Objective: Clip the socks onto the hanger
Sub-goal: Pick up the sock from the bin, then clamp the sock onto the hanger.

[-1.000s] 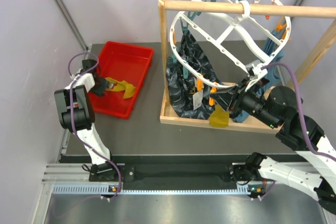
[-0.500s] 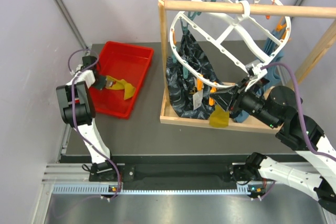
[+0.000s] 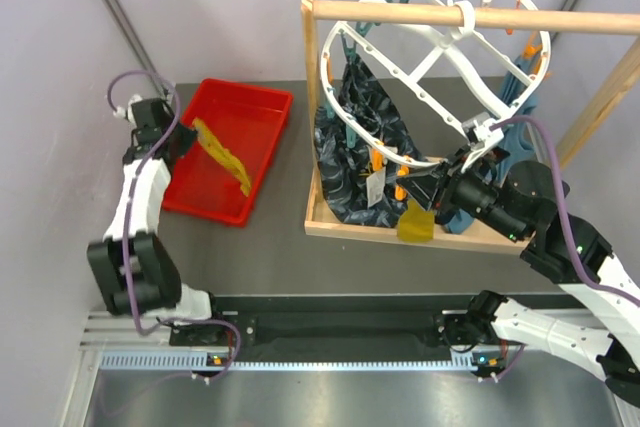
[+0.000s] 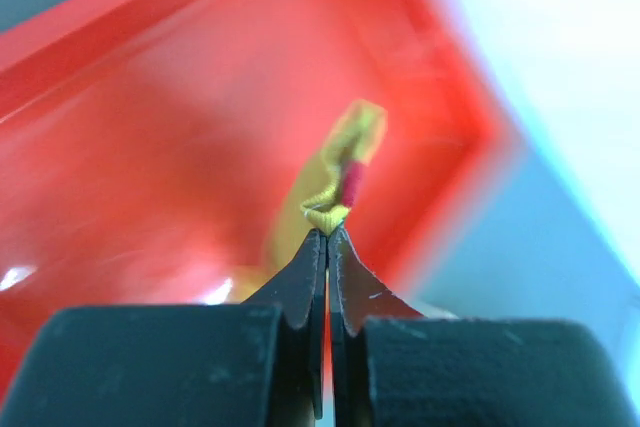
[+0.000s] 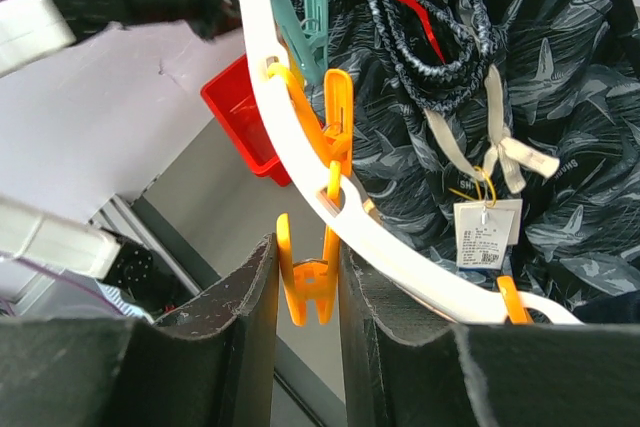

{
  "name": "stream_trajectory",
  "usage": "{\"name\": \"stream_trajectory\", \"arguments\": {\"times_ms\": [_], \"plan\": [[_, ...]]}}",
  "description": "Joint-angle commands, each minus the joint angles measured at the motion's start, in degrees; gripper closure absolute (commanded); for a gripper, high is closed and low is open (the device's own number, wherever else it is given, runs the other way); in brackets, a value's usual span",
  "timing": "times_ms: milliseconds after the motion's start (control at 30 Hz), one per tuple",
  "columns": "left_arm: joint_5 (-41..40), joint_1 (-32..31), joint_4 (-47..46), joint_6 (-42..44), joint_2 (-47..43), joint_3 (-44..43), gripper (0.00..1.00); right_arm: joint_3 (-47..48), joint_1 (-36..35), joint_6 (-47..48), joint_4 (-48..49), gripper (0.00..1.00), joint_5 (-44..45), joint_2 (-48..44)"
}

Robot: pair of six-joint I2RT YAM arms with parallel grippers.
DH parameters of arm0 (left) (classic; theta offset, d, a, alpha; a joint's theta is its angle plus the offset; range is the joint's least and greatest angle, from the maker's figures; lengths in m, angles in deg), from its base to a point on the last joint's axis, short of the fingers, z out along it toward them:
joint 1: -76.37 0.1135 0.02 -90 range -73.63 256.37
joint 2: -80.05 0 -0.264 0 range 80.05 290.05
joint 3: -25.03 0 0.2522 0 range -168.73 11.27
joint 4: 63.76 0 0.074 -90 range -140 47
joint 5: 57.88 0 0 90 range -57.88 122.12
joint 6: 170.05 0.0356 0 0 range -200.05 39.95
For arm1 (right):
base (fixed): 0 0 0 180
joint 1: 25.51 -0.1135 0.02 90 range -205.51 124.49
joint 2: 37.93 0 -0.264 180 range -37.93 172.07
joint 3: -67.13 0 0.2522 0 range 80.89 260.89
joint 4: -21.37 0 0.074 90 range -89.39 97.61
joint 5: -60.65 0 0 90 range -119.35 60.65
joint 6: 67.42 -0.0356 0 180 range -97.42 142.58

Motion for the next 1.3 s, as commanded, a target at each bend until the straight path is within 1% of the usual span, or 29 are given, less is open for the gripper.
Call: {"name": "stream_trajectory", "arguments": {"times_ms": [0,33,67,133,167,267,300,333,367,433,533,700,967,1133,1267], "plan": [[14.9,-2.3,-9.3,8.1,-11.8,0.5,1.00,1.8,-0.3,-0.4,2.8,1.00,-1.8,0.7],[18.0,-2.6,-9.9,9.6,-13.7,0.4,1.00,1.8,-0.3,-0.6,2.7,1.00,-2.0,0.8],[23.0,-3.2,-10.3,12.3,-17.1,0.5,1.00,1.8,-0.2,-1.0,2.7,1.00,-2.1,0.6],[26.7,-5.3,-10.3,14.6,-20.5,1.1,1.00,1.6,-0.3,-1.4,2.8,1.00,-2.6,0.4],[31.9,-7.5,-11.5,16.3,-23.6,1.5,1.00,1.5,-0.2,-1.7,3.1,1.00,-2.7,0.3],[41.7,-11.9,-15.2,18.8,-28.4,3.9,1.00,1.3,-0.3,-2.4,3.4,1.00,-2.7,0.3],[46.7,-17.6,-17.4,19.4,-29.1,4.7,1.00,1.3,-0.3,-2.5,3.9,1.00,-4.5,0.4],[48.7,-20.3,-17.8,19.8,-29.6,4.9,1.00,1.2,-0.3,-2.7,4.3,1.00,-5.0,0.4],[50.1,-25.1,-17.6,21.8,-29.7,4.6,1.00,1.0,-0.2,-3.1,4.7,1.00,-5.6,0.4],[53.5,-28.7,-15.5,23.2,-29.4,3.2,1.00,0.7,-0.2,-3.6,6.3,1.00,-7.1,0.3],[57.5,-32.6,-15.4,22.7,-28.6,2.4,1.00,0.3,-0.3,-4.4,8.3,1.00,-9.4,0.3],[61.8,-37.6,-15.4,21.6,-27.8,-0.2,1.00,-0.4,-0.2,-6.0,11.6,1.00,-13.9,0.6],[67.7,-43.1,-16.8,17.8,-27.5,-3.3,1.00,-0.2,-0.3,-6.5,13.4,1.00,-16.3,1.1],[67.0,-47.1,-17.1,18.1,-26.1,-2.9,1.00,0.1,-0.3,-7.1,14.3,1.00,-17.3,1.3],[65.5,-51.5,-17.2,19.0,-24.0,-3.1,1.00,-0.2,-0.3,-7.4,15.1,1.00,-17.6,1.0]]}}
